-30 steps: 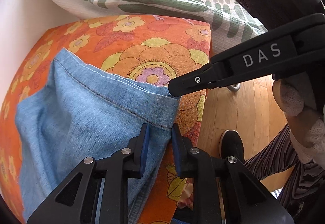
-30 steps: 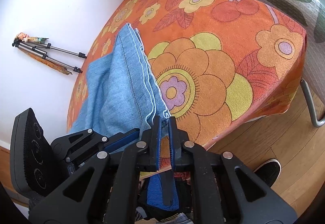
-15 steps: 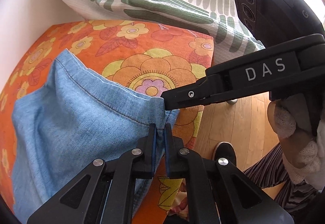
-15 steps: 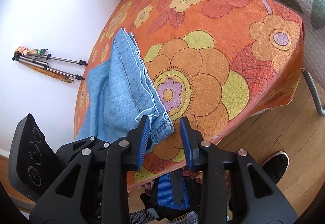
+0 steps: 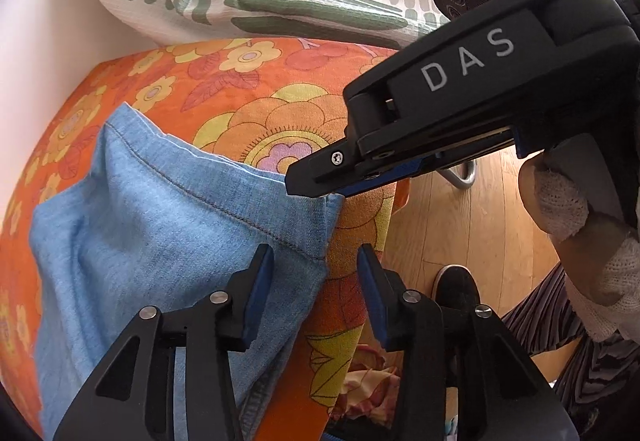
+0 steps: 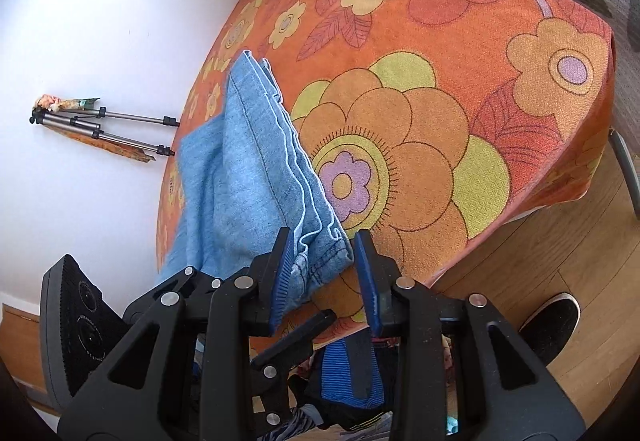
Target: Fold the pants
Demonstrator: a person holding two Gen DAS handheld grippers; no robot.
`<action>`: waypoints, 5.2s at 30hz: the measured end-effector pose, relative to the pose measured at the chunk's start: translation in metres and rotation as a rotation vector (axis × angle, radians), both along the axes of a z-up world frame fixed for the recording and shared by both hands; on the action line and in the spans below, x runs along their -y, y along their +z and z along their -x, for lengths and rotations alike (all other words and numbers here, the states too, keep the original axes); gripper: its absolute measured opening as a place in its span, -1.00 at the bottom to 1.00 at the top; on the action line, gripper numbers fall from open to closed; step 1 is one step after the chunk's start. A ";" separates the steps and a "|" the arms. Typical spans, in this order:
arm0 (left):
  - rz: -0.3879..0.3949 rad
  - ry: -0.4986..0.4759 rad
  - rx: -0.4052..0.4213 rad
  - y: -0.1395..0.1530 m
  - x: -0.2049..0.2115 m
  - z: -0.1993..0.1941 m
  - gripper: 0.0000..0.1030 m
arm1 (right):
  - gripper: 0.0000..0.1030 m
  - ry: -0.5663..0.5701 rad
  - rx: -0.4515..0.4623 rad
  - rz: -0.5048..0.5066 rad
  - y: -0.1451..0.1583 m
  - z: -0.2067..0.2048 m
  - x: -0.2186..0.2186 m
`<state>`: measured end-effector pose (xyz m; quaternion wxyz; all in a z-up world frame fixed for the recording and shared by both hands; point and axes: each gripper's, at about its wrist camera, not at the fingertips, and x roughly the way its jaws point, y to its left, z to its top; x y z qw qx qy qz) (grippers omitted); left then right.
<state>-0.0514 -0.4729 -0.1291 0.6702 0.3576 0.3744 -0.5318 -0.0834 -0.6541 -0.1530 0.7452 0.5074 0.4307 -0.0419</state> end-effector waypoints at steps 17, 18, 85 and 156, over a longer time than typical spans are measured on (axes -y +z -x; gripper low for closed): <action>0.031 0.077 -0.020 0.001 0.005 -0.016 -0.68 | -0.78 0.019 0.089 -0.048 0.010 -0.007 -0.003; 0.034 0.076 -0.021 0.002 0.004 -0.016 -0.73 | -0.78 0.022 0.092 -0.041 0.012 -0.007 -0.002; 0.144 0.550 -0.174 0.052 -0.215 -0.098 -0.54 | -0.82 0.063 0.046 0.110 0.008 -0.033 0.032; 0.283 0.983 0.037 0.096 -0.430 -0.099 -0.02 | -0.08 0.508 0.251 0.530 0.111 -0.071 -0.193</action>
